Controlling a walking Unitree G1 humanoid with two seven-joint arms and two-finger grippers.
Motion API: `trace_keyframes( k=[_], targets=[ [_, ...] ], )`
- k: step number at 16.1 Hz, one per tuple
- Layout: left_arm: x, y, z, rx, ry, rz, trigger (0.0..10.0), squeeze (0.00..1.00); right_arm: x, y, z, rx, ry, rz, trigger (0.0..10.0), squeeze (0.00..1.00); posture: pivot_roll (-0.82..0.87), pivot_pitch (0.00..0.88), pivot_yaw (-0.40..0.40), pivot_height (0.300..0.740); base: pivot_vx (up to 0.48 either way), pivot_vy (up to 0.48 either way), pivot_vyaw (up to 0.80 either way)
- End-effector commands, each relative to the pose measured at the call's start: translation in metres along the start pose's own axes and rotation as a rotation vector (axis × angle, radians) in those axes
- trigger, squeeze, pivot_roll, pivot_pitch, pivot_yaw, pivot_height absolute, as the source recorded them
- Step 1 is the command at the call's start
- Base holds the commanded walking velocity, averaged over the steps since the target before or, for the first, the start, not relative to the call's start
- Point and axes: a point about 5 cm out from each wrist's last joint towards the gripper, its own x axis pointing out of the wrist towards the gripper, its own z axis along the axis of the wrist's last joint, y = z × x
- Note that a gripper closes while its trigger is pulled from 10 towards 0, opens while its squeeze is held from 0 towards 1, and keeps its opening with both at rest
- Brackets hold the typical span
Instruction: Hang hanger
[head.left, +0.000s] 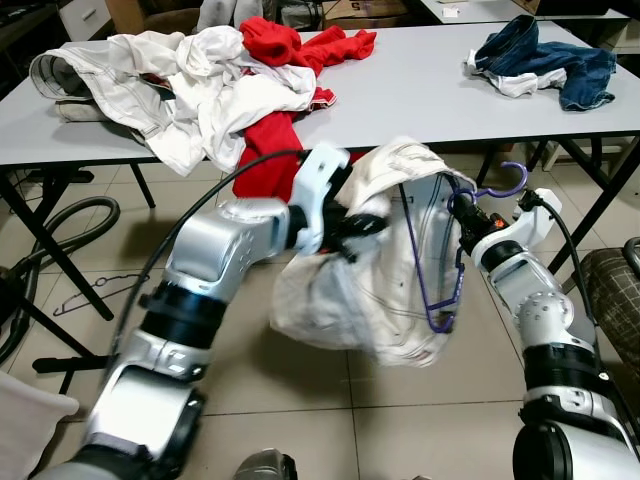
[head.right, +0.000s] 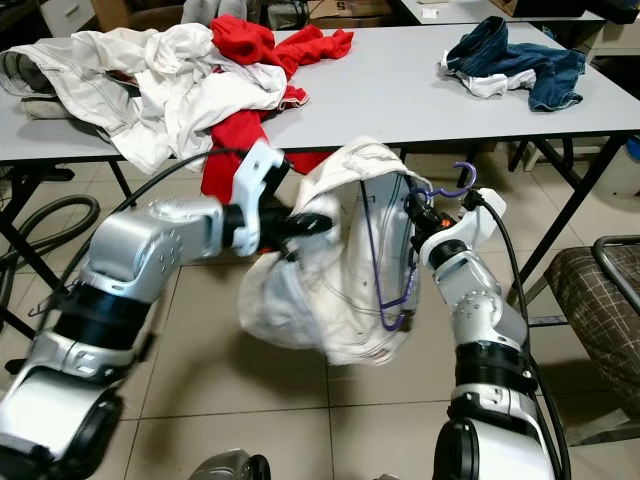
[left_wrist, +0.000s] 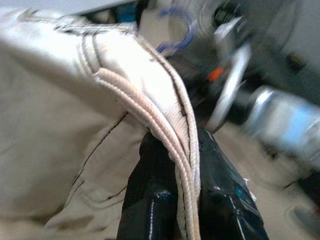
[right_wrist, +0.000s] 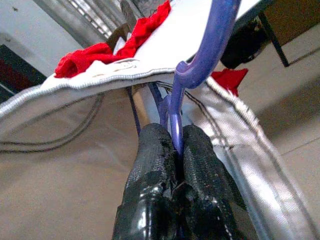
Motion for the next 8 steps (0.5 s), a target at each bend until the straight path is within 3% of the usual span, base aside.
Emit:
trace_keyframes(
  k=[1, 3, 8],
  targets=[
    [0.002, -0.012, 0.025, 0.021, -0.084, -0.049, 10.0, 0.00, 0.005, 0.005, 0.014, -0.046, -0.076, -0.016, 10.0, 0.00, 0.01, 0.000, 0.038, 0.740, 0.000, 0.000, 0.00],
    [0.017, -0.019, 0.043, -0.018, -0.190, 0.002, 10.0, 0.00, 0.013, 0.002, 0.017, -0.063, -0.132, -0.094, 10.0, 0.00, 0.02, 0.000, 0.032, 0.740, 0.000, 0.000, 0.00],
    [0.023, -0.014, 0.059, -0.031, -0.286, 0.188, 10.0, 0.00, 0.016, -0.004, 0.012, -0.108, -0.117, -0.144, 10.0, 0.00, 0.03, 0.000, 0.023, 0.740, 0.000, 0.000, 0.00]
  ],
)
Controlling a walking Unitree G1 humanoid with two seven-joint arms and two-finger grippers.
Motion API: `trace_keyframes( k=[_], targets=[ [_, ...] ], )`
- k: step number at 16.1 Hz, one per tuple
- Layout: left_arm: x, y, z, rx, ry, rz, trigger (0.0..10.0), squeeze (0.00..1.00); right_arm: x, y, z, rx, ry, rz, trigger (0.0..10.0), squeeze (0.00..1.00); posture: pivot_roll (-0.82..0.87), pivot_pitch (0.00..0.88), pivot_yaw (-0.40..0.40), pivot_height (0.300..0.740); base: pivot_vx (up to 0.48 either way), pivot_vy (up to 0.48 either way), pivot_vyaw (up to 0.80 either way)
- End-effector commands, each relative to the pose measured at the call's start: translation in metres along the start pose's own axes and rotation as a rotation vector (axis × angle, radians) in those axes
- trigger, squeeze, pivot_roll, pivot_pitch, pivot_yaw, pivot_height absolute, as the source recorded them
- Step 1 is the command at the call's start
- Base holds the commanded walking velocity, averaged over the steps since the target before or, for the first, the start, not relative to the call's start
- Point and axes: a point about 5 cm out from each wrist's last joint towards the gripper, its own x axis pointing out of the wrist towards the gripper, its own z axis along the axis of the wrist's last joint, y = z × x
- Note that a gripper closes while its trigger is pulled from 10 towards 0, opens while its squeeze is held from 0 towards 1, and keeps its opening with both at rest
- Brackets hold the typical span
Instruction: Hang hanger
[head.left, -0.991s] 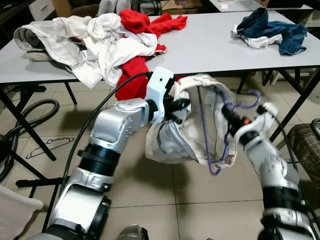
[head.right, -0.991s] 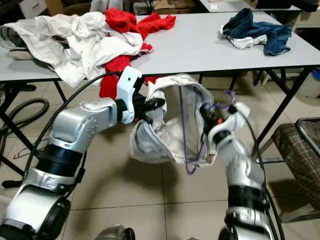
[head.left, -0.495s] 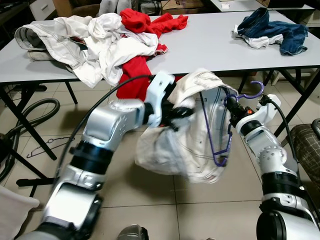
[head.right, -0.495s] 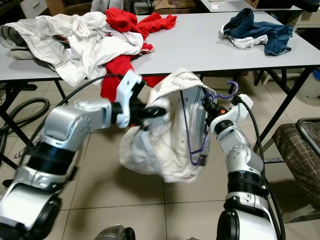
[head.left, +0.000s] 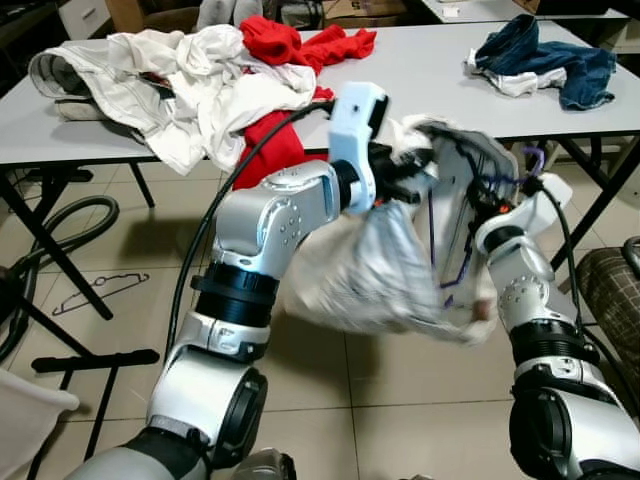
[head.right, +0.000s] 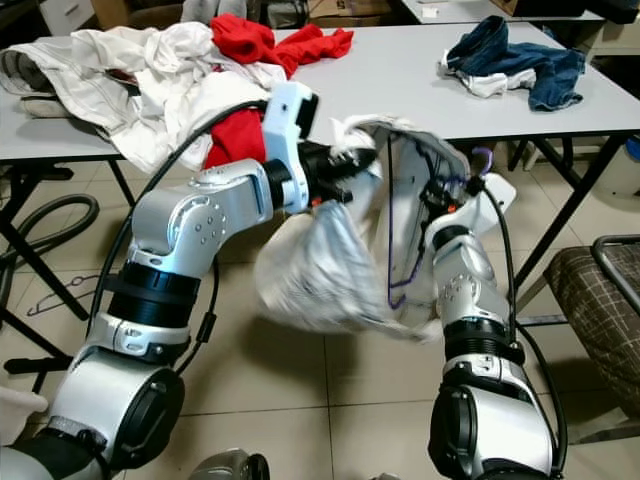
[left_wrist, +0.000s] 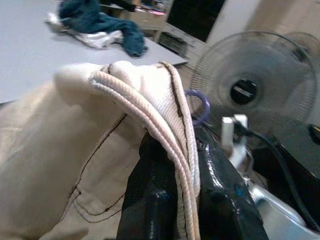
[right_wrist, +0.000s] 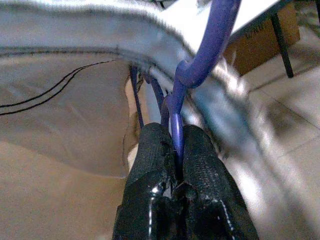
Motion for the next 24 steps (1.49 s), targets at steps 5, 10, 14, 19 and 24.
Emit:
trace_keyframes(
  k=[5, 10, 14, 19, 24],
  targets=[
    [0.003, 0.013, 0.044, -0.134, -0.210, 0.177, 10.0, 0.00, -0.013, -0.012, -0.030, -0.124, 0.075, 0.008, 10.0, 0.00, 0.02, 0.000, 0.024, 0.740, 0.000, 0.000, 0.00],
    [0.003, 0.013, 0.009, 0.226, -0.048, 0.109, 10.0, 0.00, -0.019, -0.021, -0.018, -0.100, 0.007, -0.008, 10.0, 0.00, 0.01, 0.000, 0.037, 0.740, 0.000, 0.000, 0.00],
    [0.001, 0.027, -0.027, 0.375, 0.022, 0.100, 10.0, 0.00, -0.019, -0.021, -0.013, -0.098, -0.012, -0.006, 10.0, 0.00, 0.01, 0.000, 0.040, 0.740, 0.000, 0.000, 0.00],
    [-0.005, 0.042, -0.056, 0.346, 0.051, 0.066, 10.0, 0.00, -0.014, -0.026, -0.009, -0.152, 0.008, -0.036, 10.0, 0.00, 0.00, 0.000, 0.042, 0.740, 0.000, 0.000, 0.00],
    [0.001, 0.019, -0.053, 0.210, 0.037, -0.004, 10.0, 0.00, -0.018, -0.030, -0.012, -0.140, 0.000, -0.062, 10.0, 0.00, 0.01, 0.000, 0.046, 0.740, 0.000, 0.000, 0.00]
  ],
)
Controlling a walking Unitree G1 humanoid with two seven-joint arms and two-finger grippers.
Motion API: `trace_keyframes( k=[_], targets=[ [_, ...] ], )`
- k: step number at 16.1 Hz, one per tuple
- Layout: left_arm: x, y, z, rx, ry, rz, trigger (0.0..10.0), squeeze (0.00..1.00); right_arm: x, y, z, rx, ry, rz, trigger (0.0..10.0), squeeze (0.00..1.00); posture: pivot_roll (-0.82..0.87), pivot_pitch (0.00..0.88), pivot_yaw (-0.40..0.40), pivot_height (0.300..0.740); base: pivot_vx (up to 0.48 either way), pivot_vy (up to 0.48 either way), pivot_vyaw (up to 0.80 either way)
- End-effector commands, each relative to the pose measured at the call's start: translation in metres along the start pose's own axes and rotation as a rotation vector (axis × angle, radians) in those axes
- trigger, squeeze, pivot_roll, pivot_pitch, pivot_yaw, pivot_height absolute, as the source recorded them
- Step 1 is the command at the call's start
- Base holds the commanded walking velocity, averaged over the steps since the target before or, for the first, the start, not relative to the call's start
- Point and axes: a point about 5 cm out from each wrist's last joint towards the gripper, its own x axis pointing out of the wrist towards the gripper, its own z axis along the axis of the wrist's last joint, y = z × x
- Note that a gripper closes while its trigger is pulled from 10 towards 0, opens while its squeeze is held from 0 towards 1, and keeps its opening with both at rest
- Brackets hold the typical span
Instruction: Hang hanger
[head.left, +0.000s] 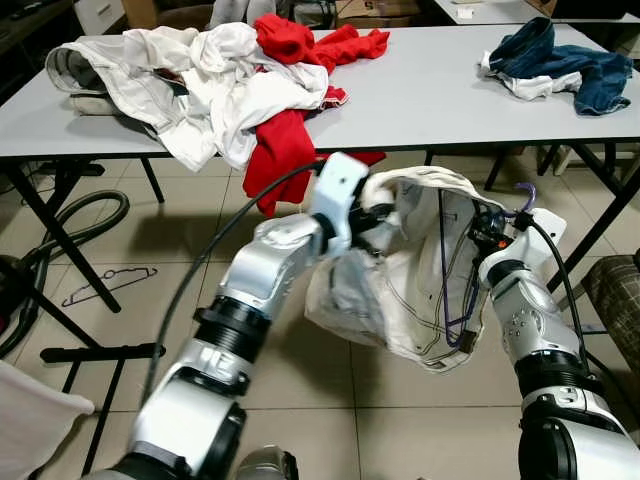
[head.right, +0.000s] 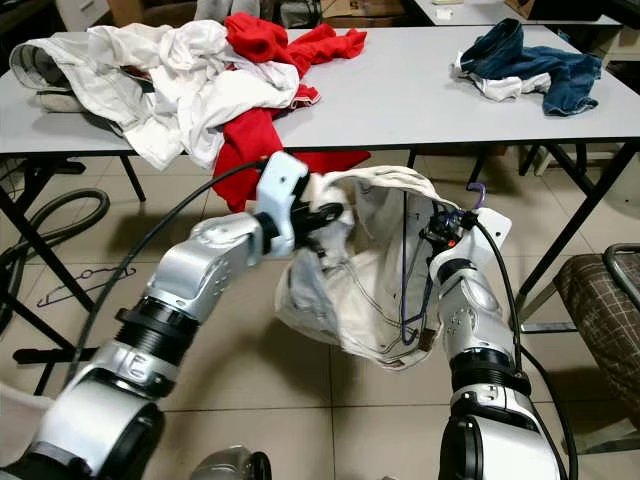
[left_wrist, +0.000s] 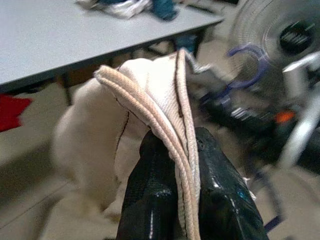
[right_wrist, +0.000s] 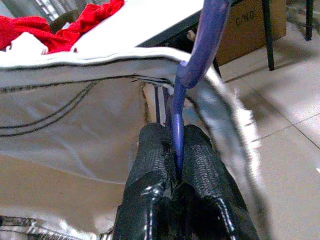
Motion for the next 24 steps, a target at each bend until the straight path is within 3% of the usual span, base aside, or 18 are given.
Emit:
trace_keyframes(
  k=[1, 4, 5, 8, 11, 12, 14, 15, 17, 19, 20, 21, 22, 23, 24],
  targets=[
    [0.003, -0.012, 0.025, -0.059, -0.067, -0.059, 10.0, 0.00, 0.002, 0.000, 0.012, 0.000, -0.067, -0.019, 10.0, 0.00, 0.01, 0.000, 0.049, 0.740, 0.000, 0.000, 0.00],
    [0.010, -0.035, 0.049, -0.179, -0.125, -0.151, 10.0, 0.00, 0.007, 0.003, 0.016, -0.005, -0.091, -0.073, 10.0, 0.00, 0.01, 0.000, 0.051, 0.740, 0.000, 0.000, 0.00],
    [0.011, -0.041, 0.055, -0.159, -0.134, -0.174, 10.0, 0.00, 0.008, 0.005, 0.018, -0.010, -0.105, -0.090, 10.0, 0.00, 0.01, 0.000, 0.051, 0.740, 0.000, 0.000, 0.00],
    [0.013, -0.045, 0.063, -0.202, -0.150, -0.179, 10.0, 0.00, 0.009, 0.004, 0.024, 0.028, -0.161, -0.166, 10.0, 0.00, 0.01, 0.000, 0.055, 0.740, 0.000, 0.000, 0.00],
    [0.016, -0.049, 0.079, -0.348, -0.207, -0.157, 10.0, 0.00, 0.012, 0.014, 0.017, 0.132, -0.190, -0.224, 10.0, 0.00, 0.02, 0.000, 0.057, 0.740, 0.000, 0.000, 0.00],
    [0.019, -0.048, 0.094, -0.423, -0.251, -0.142, 10.0, 0.00, 0.011, 0.025, -0.003, 0.077, -0.128, -0.207, 10.0, 0.00, 0.02, 0.000, 0.055, 0.740, 0.000, 0.000, 0.00],
    [0.019, -0.039, 0.108, -0.476, -0.300, -0.111, 10.0, 0.00, 0.005, 0.028, -0.033, -0.062, -0.012, -0.177, 10.0, 0.00, 0.03, 0.000, 0.051, 0.740, 0.000, 0.000, 0.00],
    [0.016, -0.026, 0.111, -0.448, -0.312, -0.061, 10.0, 0.00, -0.002, 0.017, -0.044, -0.157, 0.044, -0.166, 10.0, 0.00, 0.02, 0.000, 0.050, 0.740, 0.000, 0.000, 0.00],
    [0.012, -0.014, 0.110, -0.426, -0.312, -0.008, 10.0, 0.00, -0.007, 0.001, -0.048, -0.223, 0.080, -0.176, 10.0, 0.00, 0.02, 0.000, 0.051, 0.740, 0.000, 0.000, 0.00],
    [0.008, -0.001, 0.107, -0.402, -0.306, 0.043, 10.0, 0.00, -0.014, -0.021, -0.048, -0.272, 0.097, -0.214, 10.0, 0.00, 0.01, 0.000, 0.052, 0.740, 0.000, 0.000, 0.00],
    [0.004, 0.011, 0.102, -0.363, -0.290, 0.099, 10.0, 0.00, -0.021, -0.043, -0.041, -0.274, 0.084, -0.259, 10.0, 0.00, 0.00, 0.000, 0.055, 0.740, 0.000, 0.000, 0.00],
    [0.002, 0.018, 0.098, -0.331, -0.278, 0.131, 10.0, 0.00, -0.024, -0.053, -0.036, -0.275, 0.074, -0.274, 10.0, 0.00, 0.00, 0.000, 0.055, 0.740, 0.000, 0.000, 0.00],
    [-0.001, 0.026, 0.093, -0.284, -0.267, 0.165, 10.0, 0.00, -0.027, -0.062, -0.031, -0.280, 0.065, -0.280, 10.0, 0.00, -0.01, 0.000, 0.058, 0.740, 0.000, 0.000, 0.00],
    [-0.005, 0.041, 0.079, -0.166, -0.222, 0.244, 10.0, 0.00, -0.033, -0.071, -0.022, -0.300, 0.072, -0.239, 10.0, 0.00, -0.01, 0.000, 0.058, 0.740, 0.000, 0.000, 0.00],
    [-0.008, 0.047, 0.072, -0.097, -0.198, 0.276, 10.0, 0.00, -0.034, -0.071, -0.018, -0.326, 0.073, -0.206, 10.0, 0.00, -0.01, 0.000, 0.057, 0.740, 0.000, 0.000, 0.00]
  ],
)
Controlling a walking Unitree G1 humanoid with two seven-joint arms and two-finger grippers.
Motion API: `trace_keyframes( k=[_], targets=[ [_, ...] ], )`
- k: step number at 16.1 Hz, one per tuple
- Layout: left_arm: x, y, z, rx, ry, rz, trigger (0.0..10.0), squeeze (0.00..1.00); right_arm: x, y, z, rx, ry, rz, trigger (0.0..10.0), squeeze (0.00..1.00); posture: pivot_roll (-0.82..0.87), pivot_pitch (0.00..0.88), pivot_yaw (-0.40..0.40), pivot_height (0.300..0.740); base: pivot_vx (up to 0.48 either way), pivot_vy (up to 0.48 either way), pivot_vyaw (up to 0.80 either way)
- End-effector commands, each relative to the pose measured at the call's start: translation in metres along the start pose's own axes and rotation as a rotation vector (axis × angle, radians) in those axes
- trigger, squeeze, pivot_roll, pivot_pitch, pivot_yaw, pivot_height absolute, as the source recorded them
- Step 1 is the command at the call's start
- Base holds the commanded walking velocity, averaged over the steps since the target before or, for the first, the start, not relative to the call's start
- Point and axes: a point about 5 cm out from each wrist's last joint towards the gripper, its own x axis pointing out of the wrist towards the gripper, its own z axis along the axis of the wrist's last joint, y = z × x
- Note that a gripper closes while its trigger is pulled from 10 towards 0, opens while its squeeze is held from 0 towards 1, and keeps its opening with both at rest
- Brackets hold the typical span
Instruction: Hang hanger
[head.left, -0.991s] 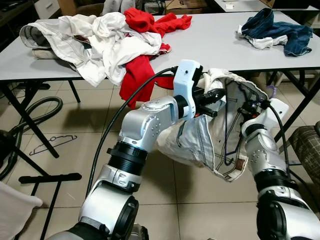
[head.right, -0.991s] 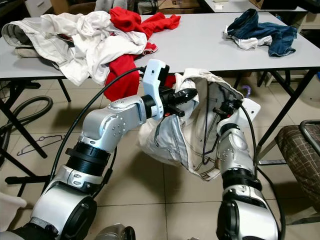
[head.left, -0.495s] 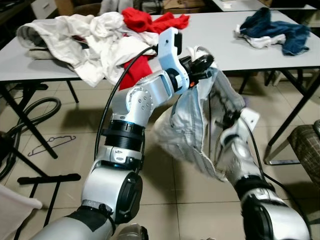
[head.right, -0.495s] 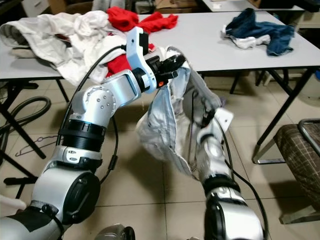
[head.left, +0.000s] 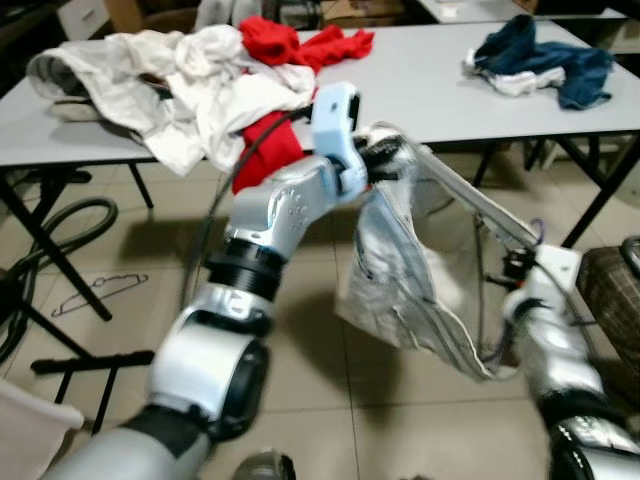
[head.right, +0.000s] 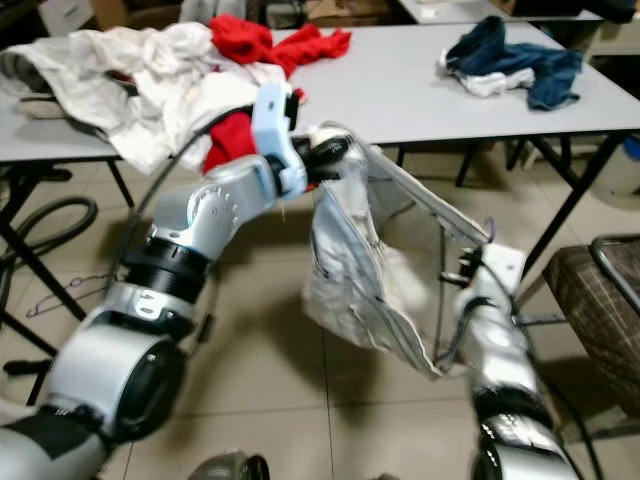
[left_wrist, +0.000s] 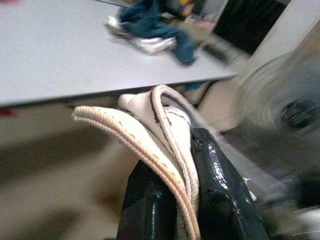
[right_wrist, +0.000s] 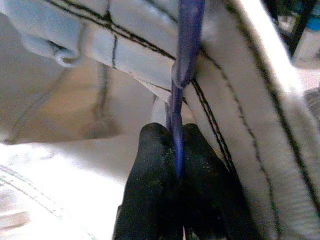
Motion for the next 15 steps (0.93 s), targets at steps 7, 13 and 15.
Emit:
trace_keyframes(
  k=[7, 13, 15],
  targets=[
    [-0.045, 0.079, -0.092, 0.578, 0.309, 0.217, 10.0, 0.00, -0.040, -0.002, 0.079, 0.073, -0.176, 0.198, 10.0, 0.00, -0.04, 0.000, 0.054, 0.740, 0.000, 0.000, 0.00],
    [-0.062, 0.056, -0.176, 0.512, 0.467, 0.039, 10.0, 0.00, -0.060, 0.032, 0.128, 0.078, -0.202, 0.410, 10.0, 0.00, -0.06, 0.000, 0.048, 0.740, 0.000, 0.000, 0.00],
    [-0.059, 0.047, -0.178, 0.421, 0.442, -0.013, 10.0, 0.00, -0.058, 0.033, 0.127, 0.019, -0.160, 0.413, 10.0, 0.00, -0.06, 0.000, 0.044, 0.740, 0.000, 0.000, 0.00]
  ],
)
